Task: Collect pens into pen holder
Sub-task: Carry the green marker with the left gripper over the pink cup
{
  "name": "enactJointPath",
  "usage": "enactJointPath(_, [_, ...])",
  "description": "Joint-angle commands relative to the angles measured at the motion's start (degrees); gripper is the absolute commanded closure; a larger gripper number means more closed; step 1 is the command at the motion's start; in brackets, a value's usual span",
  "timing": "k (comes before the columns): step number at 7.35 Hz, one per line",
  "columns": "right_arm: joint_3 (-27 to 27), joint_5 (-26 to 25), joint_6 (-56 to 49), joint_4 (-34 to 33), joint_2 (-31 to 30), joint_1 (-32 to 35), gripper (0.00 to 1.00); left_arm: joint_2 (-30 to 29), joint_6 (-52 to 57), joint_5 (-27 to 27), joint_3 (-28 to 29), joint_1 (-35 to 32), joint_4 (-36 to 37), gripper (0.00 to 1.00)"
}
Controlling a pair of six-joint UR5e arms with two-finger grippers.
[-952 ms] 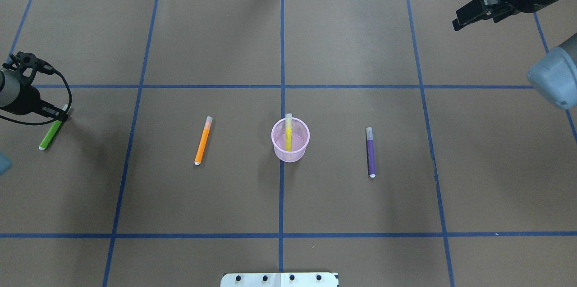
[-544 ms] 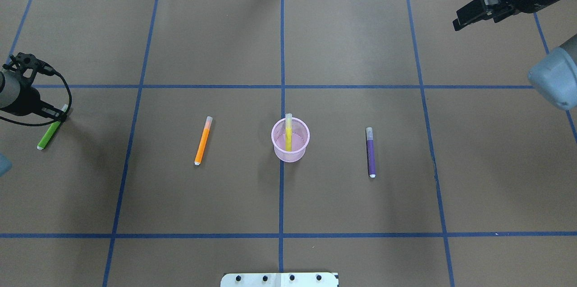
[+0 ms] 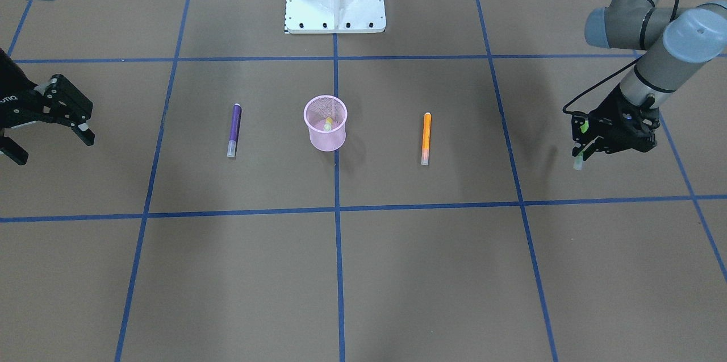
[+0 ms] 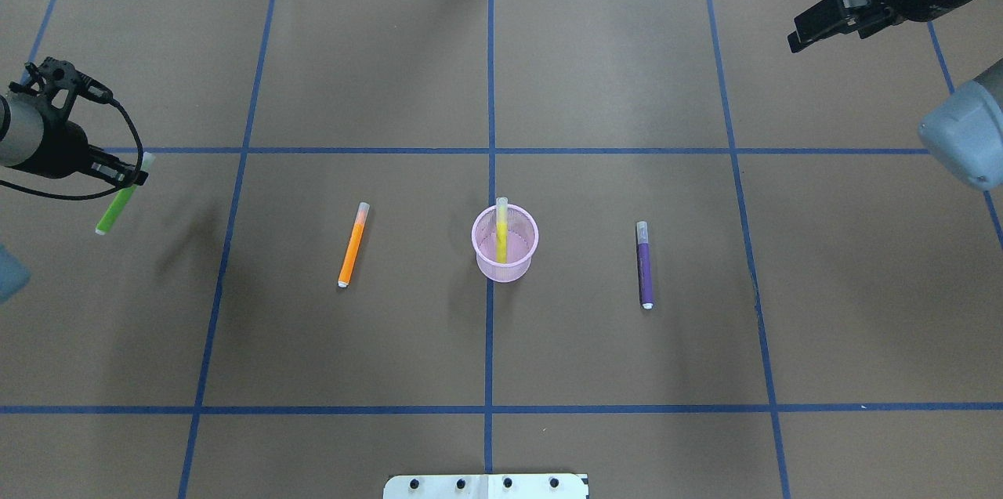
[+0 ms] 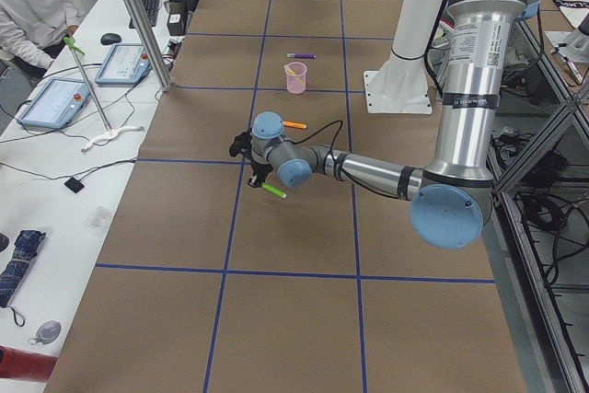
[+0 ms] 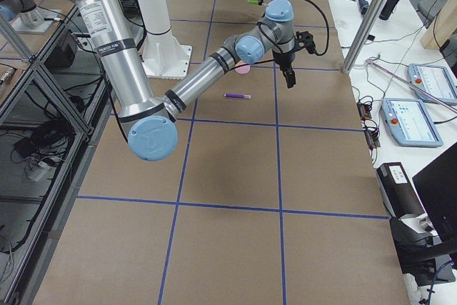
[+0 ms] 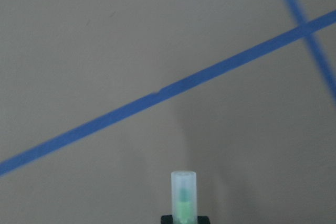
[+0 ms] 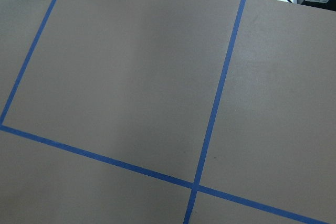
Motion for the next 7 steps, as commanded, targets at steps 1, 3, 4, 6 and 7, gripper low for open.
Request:
enactJointPath(1, [-0.17,0.0,-1.13,0.07,-0.48,0.73,0.0,-8.22,-2.12,-0.52,-5.05,0.48,-3.98,1.0])
enactJointPath(3, [-0.43,0.09,-5.26,-0.37,-1.27,2.05,0.0,-9.57,-5.81,0.17,-4.62,4.0,-20.18,1.0])
enactJointPath(4, [-0.61,1.31,-8.23,-0.46,-1.97,2.93,0.0,-12.97,-8.45,1.04,-4.35,5.74,-23.74,1.0])
enactJointPath(6, [-1.05,5.09,-9.84,-0.02,-2.85,4.87,0.0,-19.47,-8.3,18.71,-3.39,18.69,-26.31,1.0])
enactJointPath(7, [-1.05,5.1,-9.84,-0.02,-2.85,4.87,0.0,-23.33,-7.95,25.94,0.18,23.9,-29.29,1.0])
